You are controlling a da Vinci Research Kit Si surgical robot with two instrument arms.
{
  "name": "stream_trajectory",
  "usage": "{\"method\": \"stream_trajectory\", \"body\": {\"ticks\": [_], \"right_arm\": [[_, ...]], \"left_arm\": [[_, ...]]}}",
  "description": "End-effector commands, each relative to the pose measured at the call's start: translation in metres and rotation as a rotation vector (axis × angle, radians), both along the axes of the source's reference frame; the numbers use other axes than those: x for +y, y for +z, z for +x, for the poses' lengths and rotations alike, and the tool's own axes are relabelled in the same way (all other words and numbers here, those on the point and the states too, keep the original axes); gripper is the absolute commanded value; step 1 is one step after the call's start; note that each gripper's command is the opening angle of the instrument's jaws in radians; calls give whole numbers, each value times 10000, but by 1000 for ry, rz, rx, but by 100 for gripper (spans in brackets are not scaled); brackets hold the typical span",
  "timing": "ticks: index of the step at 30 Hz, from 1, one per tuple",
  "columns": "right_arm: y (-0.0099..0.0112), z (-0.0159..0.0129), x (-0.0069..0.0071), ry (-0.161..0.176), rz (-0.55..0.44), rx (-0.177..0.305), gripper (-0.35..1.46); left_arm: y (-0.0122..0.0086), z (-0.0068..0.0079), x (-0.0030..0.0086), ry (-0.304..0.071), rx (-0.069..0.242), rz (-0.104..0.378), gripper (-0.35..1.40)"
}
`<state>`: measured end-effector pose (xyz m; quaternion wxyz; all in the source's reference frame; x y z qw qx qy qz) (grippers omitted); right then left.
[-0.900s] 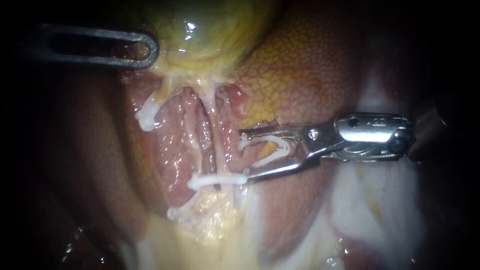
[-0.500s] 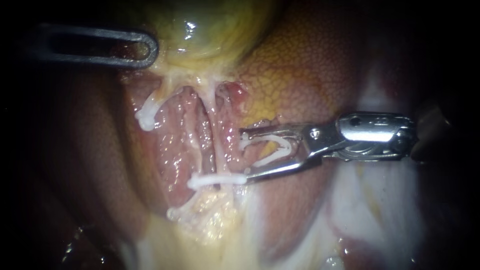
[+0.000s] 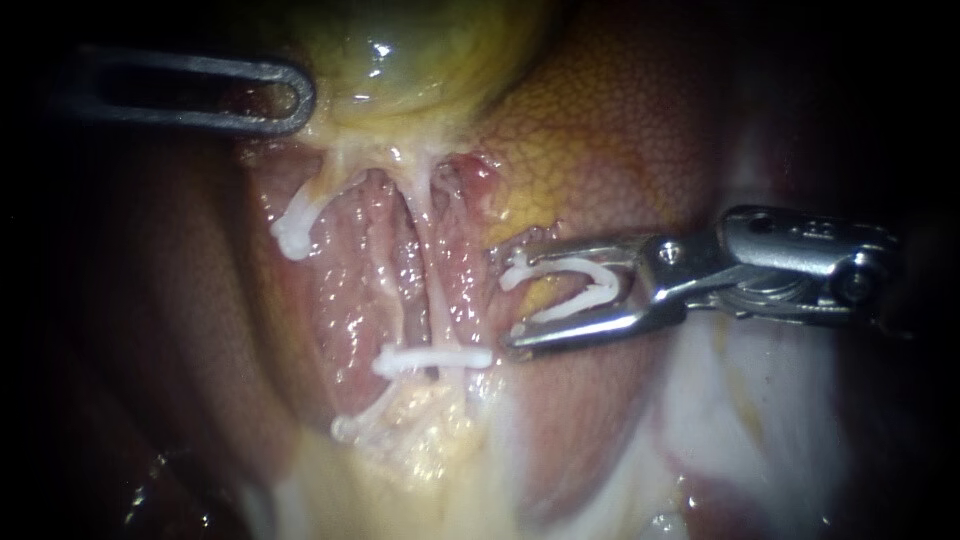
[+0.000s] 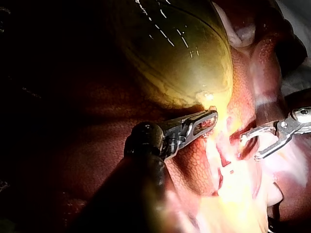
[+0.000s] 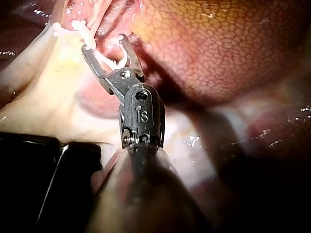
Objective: Clipping second clip right tube
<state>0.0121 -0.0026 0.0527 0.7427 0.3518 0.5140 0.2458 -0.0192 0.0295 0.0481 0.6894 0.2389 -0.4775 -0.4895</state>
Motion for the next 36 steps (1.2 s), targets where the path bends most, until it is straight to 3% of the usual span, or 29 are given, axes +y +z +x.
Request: {"method": "stream_trajectory", "body": {"ticks": [1,17,25,31,36], "right_arm": [[-2,2,1,3,4,-5,44],[18,36,1,47,34,-38,44],[32,52,-6,26,49,-24,44],[35,60,-9,21,90,32,44],[36,66,-8,15,133,108,44]], "left_arm": [[0,0,0,0,0,0,-35],[1,0,0,0,0,0,-35],[1,-1,-1,-1,1,-1,-35],[1,-1,-1,-1,1,-1,-35],[1,-1,-1,-1,1,-1,-35]]}}
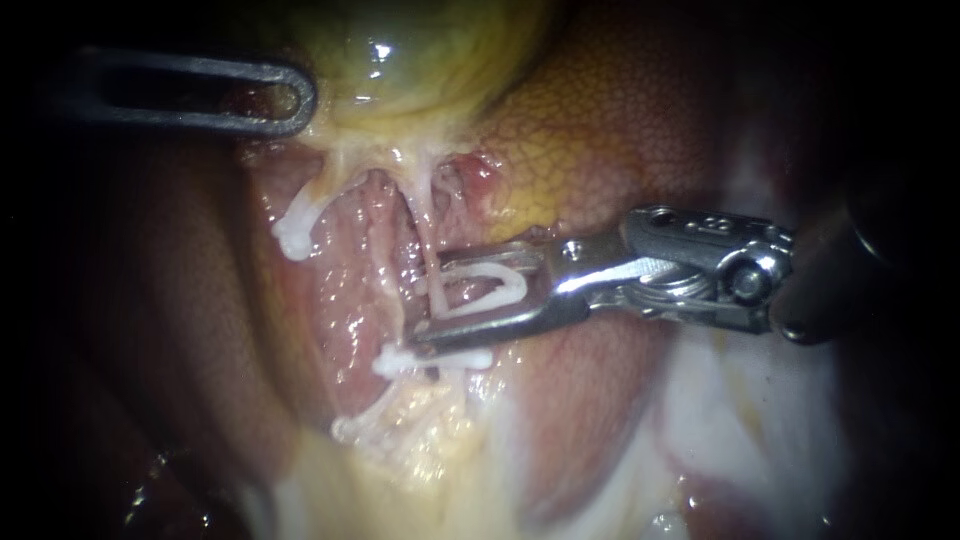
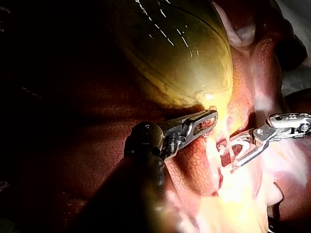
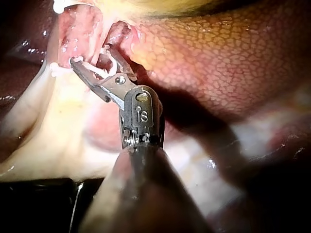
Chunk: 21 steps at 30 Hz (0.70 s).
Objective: Clipping second clip right tube
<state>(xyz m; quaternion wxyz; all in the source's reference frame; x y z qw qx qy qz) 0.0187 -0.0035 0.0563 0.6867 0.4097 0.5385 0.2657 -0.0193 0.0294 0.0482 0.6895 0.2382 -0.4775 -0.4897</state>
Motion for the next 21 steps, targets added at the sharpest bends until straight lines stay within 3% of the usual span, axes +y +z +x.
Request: {"method": "stream_trajectory", "body": {"ticks": [1,9,21], "right_arm": [[0,1,0,-3,1,20,44],[5,11,-4,1,38,167,44],[-1,14,-12,-42,61,302,33]], "left_arm": [[0,0,0,0,0,0,-35],[0,-1,0,0,0,0,-35],[0,-2,0,-1,0,0,-35]]}}
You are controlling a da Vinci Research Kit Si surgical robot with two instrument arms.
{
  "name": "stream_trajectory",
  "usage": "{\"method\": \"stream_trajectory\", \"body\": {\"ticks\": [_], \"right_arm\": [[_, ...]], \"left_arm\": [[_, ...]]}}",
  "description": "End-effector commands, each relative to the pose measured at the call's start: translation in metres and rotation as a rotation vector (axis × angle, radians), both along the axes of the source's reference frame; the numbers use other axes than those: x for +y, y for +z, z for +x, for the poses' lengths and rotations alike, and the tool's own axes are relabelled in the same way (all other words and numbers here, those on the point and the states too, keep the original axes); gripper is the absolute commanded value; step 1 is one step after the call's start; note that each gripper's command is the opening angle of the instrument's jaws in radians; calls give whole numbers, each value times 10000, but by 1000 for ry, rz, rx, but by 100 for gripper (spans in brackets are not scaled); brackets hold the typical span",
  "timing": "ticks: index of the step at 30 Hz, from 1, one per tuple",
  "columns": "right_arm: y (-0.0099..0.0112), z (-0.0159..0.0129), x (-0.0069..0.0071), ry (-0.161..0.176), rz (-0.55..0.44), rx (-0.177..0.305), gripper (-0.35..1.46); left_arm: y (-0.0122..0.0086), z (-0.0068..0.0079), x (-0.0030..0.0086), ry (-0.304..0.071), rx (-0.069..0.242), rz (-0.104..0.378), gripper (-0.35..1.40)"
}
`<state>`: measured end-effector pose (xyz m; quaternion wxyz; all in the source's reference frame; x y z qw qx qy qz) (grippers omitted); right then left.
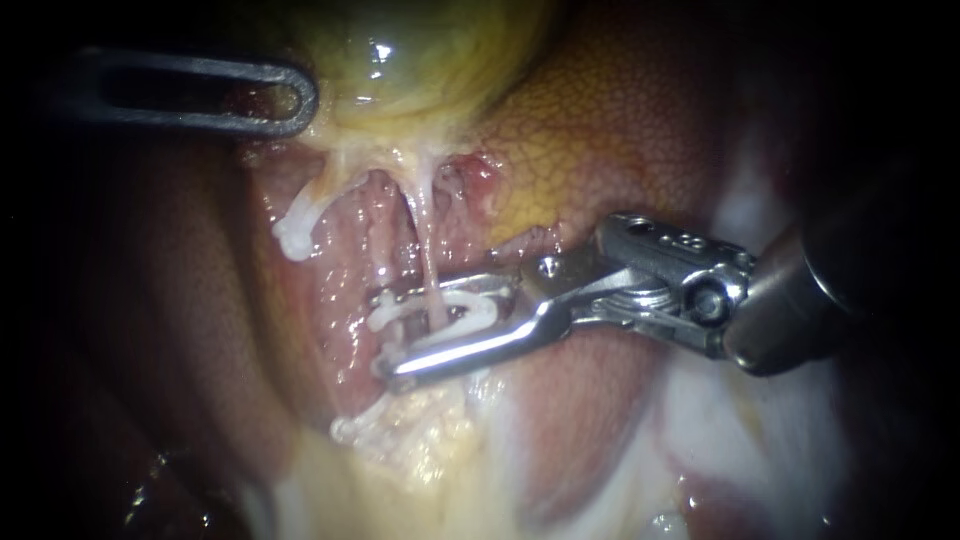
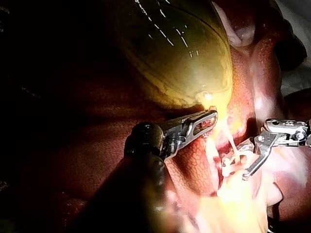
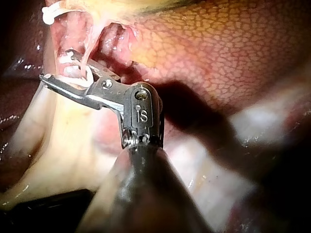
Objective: Clipping second clip right tube
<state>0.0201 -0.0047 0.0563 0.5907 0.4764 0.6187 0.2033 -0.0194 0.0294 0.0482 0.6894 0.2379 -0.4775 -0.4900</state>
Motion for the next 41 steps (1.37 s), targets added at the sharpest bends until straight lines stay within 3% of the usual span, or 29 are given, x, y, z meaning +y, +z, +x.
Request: {"method": "stream_trajectory", "body": {"ticks": [1,7,16,23,41], "right_arm": [[-2,0,0,-6,0,5,31],[-4,2,-3,-16,-1,12,23],[-4,4,-2,-13,-1,10,-3],[-1,6,0,-12,-1,9,-35],[6,5,1,-11,-4,9,-35]], "left_arm": [[0,0,0,0,0,0,-35],[0,0,0,0,0,0,-35],[0,-1,0,-1,0,0,-35],[0,-1,0,-1,1,0,-35],[0,-3,0,-1,1,0,-35]]}}
